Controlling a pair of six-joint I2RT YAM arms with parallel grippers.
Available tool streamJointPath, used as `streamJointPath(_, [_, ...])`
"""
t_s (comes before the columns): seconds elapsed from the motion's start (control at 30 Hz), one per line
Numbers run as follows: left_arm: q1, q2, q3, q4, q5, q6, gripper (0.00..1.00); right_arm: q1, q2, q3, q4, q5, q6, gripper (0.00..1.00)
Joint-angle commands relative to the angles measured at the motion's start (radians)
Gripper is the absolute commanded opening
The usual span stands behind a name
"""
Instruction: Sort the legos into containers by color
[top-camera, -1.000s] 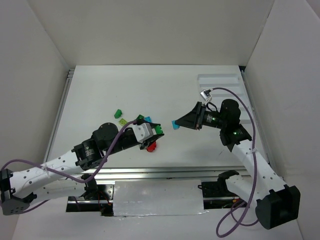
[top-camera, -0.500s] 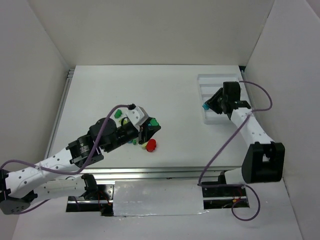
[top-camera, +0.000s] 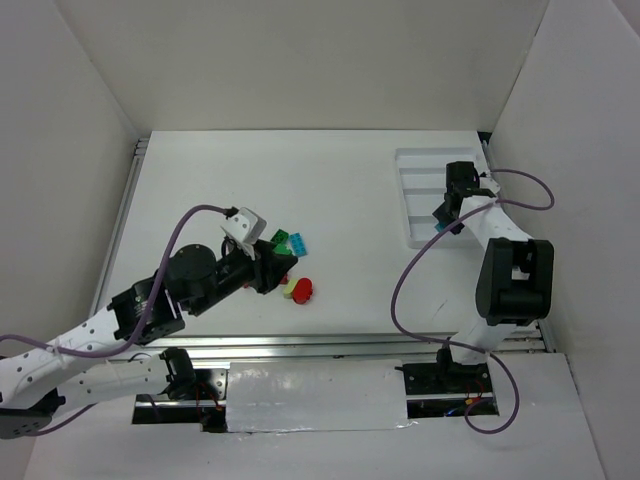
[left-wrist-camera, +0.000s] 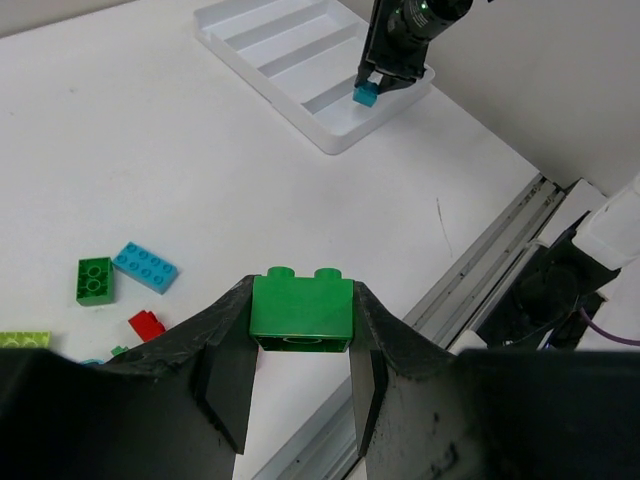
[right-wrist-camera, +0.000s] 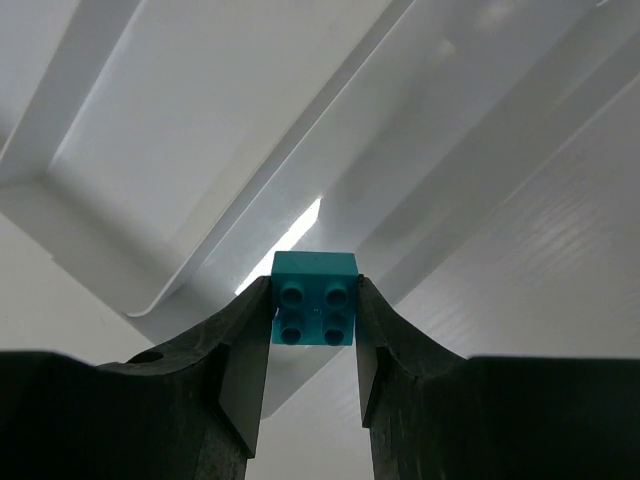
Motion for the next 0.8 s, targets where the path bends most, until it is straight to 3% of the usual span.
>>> streamJointPath(0.0, [0.002,0.014,-0.019,0.015,-0.003,-0.027,0.0,-0.016,0.038,0.051,0.017,0.036,-0.02,0.04])
streamJointPath(0.1, [0.002,0.023,-0.03,0.029,0.012,-0.031,0.0,-0.016,0.044,0.044,0.039,0.005,-0.023,0.1])
streamJointPath(0.17, [0.002,0.029,-0.033,0.039,0.025,-0.035,0.0,-0.016,0.049,0.042,0.048,-0.014,-0.029,0.43])
streamJointPath(0.23, [0.004,0.037,-0.038,0.049,0.034,-0.035,0.0,-0.016,0.052,0.044,0.053,-0.031,-0.031,0.6])
streamJointPath(0.37, [0.002,0.043,-0.044,0.065,0.046,-0.045,0.0,-0.01,0.023,0.035,0.057,-0.092,-0.034,0.67])
streamJointPath(0.4, [0.002,0.04,-0.05,0.075,0.049,-0.047,0.0,-0.004,-0.023,0.012,0.073,-0.099,-0.039,0.99])
streamJointPath(0.47, [0.002,0.038,-0.051,0.092,0.063,-0.056,0.0,0.021,-0.075,-0.002,0.073,-0.126,-0.045,1.0])
streamJointPath(0.53, [0.002,0.035,-0.051,0.108,0.089,-0.058,0.0,0.049,-0.176,-0.05,0.117,-0.252,-0.077,0.99])
streamJointPath(0.57, [0.004,0.037,-0.054,0.139,0.138,-0.048,0.0,0.059,-0.256,-0.101,0.189,-0.503,-0.124,0.99])
streamJointPath(0.63, [0.004,0.029,-0.061,0.177,0.196,-0.001,0.0,0.103,-0.319,-0.137,0.244,-0.773,-0.144,0.97])
streamJointPath(0.7, [0.004,0.021,-0.065,0.205,0.256,0.04,0.0,0.155,-0.397,-0.162,0.258,-0.994,-0.117,0.95])
streamJointPath(0.77, [0.002,0.017,-0.067,0.214,0.266,0.097,0.0,0.258,-0.497,-0.18,0.252,-1.056,-0.092,0.96])
